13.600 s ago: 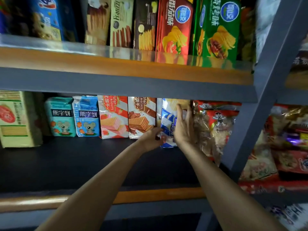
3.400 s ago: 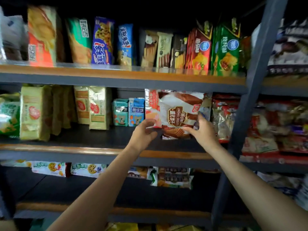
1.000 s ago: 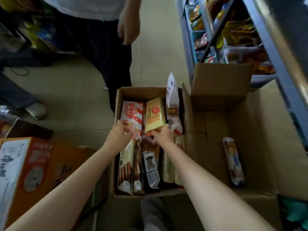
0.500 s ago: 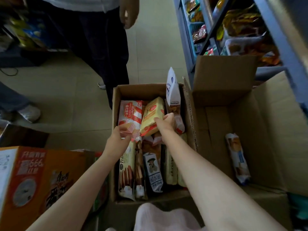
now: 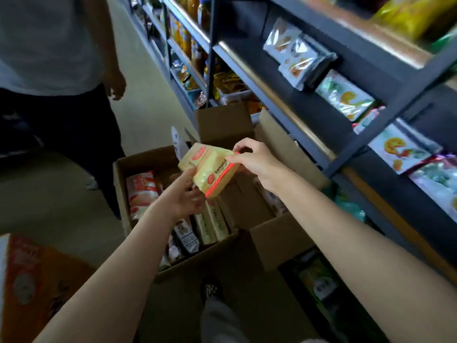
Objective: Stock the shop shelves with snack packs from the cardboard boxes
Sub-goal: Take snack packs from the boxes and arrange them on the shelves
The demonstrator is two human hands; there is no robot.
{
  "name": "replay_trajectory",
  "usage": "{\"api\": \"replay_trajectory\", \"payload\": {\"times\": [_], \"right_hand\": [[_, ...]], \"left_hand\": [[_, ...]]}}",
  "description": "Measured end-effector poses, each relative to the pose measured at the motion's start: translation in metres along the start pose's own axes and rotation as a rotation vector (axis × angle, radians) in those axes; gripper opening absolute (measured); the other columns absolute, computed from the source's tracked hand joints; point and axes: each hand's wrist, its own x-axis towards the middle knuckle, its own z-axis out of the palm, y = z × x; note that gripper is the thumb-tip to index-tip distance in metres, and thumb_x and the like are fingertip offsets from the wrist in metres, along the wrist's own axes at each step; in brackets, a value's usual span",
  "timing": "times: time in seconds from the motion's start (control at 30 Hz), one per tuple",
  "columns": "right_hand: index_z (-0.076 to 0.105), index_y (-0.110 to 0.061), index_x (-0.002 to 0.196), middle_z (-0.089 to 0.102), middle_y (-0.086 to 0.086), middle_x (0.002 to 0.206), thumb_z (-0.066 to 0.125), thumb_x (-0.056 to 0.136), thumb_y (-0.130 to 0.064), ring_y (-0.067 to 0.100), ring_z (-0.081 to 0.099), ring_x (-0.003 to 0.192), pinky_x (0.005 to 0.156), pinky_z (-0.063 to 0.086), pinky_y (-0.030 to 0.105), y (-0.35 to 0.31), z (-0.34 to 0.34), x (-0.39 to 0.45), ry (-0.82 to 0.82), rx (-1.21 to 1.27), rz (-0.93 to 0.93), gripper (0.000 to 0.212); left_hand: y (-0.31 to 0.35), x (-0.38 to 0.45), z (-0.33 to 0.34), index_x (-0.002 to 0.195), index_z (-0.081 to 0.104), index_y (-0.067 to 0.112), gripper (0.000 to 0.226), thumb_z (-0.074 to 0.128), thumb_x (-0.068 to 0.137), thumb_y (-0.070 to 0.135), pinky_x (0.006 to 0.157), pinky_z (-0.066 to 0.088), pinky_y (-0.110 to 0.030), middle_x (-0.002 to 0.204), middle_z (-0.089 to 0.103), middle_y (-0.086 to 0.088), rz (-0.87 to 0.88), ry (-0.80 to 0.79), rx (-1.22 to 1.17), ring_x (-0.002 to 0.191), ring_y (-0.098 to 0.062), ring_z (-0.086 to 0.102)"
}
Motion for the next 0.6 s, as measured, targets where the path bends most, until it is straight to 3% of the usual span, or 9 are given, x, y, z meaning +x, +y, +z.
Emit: {"api": "replay_trajectory", "payload": {"times": [0.1, 0.17, 0.23, 0.3, 0.33, 0.4, 0.53, 0.6], "right_hand": [[0.054, -0.019, 0.080, 0.061, 0.004, 0.087, 0.068, 0.083, -0.013, 0.014, 0.056, 0.078, 0.069, 0.041, 0.024, -0.002, -0.069, -0.058, 0.073, 0.035, -0.072, 0.016], [0.055, -0.019, 0.080, 0.059, 0.007, 0.089, 0.070, 0.081, -0.009, 0.022, 0.054, 0.084, 0.074, 0.040, 0.032, 0.005, -0.123, -0.102, 0.083, 0.122, -0.080, 0.019], [0.057, -0.016, 0.094, 0.062, 0.004, 0.090, 0.071, 0.081, -0.014, 0.022, 0.059, 0.084, 0.076, 0.043, 0.034, 0.012, -0.175, -0.150, 0.076, 0.243, -0.041, 0.019], [0.054, -0.014, 0.111, 0.068, 0.002, 0.088, 0.073, 0.075, -0.025, 0.018, 0.064, 0.077, 0.077, 0.047, 0.034, 0.016, -0.217, -0.194, 0.138, 0.352, -0.026, 0.043], [0.051, -0.014, 0.118, 0.069, 0.002, 0.087, 0.073, 0.074, -0.027, 0.017, 0.064, 0.074, 0.074, 0.049, 0.032, 0.016, -0.235, -0.215, 0.200, 0.378, -0.037, 0.051], [0.046, -0.016, 0.121, 0.067, 0.002, 0.087, 0.069, 0.081, -0.023, 0.014, 0.063, 0.069, 0.062, 0.050, 0.023, 0.016, -0.267, -0.249, 0.361, 0.354, -0.070, 0.047], [0.044, -0.024, 0.111, 0.060, -0.007, 0.102, 0.071, 0.081, -0.030, 0.005, 0.059, 0.081, 0.055, 0.047, 0.016, 0.020, -0.322, -0.314, 0.672, 0.114, -0.090, 0.041], [0.048, -0.023, 0.114, 0.061, -0.007, 0.105, 0.074, 0.079, -0.030, 0.006, 0.060, 0.085, 0.058, 0.049, 0.019, 0.028, -0.351, -0.344, 0.787, 0.119, -0.119, 0.044]], "left_hand": [[-0.006, -0.021, 0.064, 0.095, 0.058, 0.014, 0.029, 0.055, 0.088, 0.042, 0.079, 0.042, -0.032, 0.085, 0.060, -0.004, 0.080, -0.171, 0.089, 0.078, -0.018, 0.054], [-0.014, -0.040, 0.113, 0.109, 0.057, 0.015, 0.029, 0.055, 0.089, 0.036, 0.084, 0.046, -0.034, 0.095, 0.063, -0.005, 0.178, -0.316, 0.192, 0.084, -0.018, 0.059], [-0.024, -0.059, 0.159, 0.120, 0.050, 0.020, 0.033, 0.056, 0.088, 0.026, 0.080, 0.052, -0.038, 0.104, 0.065, -0.004, 0.315, -0.497, 0.315, 0.087, -0.018, 0.065], [-0.037, -0.079, 0.202, 0.126, 0.044, 0.021, 0.054, 0.069, 0.078, 0.021, 0.085, 0.053, -0.043, 0.111, 0.067, -0.007, 0.414, -0.680, 0.456, 0.094, -0.022, 0.067], [-0.047, -0.092, 0.224, 0.128, 0.043, 0.023, 0.066, 0.077, 0.071, 0.024, 0.089, 0.051, -0.046, 0.113, 0.067, -0.010, 0.444, -0.759, 0.539, 0.098, -0.026, 0.066], [-0.069, -0.118, 0.269, 0.126, 0.043, 0.030, 0.076, 0.084, 0.062, 0.029, 0.086, 0.050, -0.046, 0.106, 0.070, -0.009, 0.470, -0.876, 0.674, 0.095, -0.027, 0.067], [-0.115, -0.165, 0.354, 0.128, 0.042, 0.027, 0.062, 0.072, 0.076, 0.011, 0.088, 0.048, -0.048, 0.109, 0.068, -0.015, 0.469, -1.067, 0.802, 0.099, -0.033, 0.065], [-0.135, -0.187, 0.391, 0.127, 0.044, 0.024, 0.056, 0.066, 0.080, 0.004, 0.082, 0.053, -0.040, 0.103, 0.071, -0.010, 0.524, -1.139, 0.815, 0.096, -0.027, 0.067]]}}
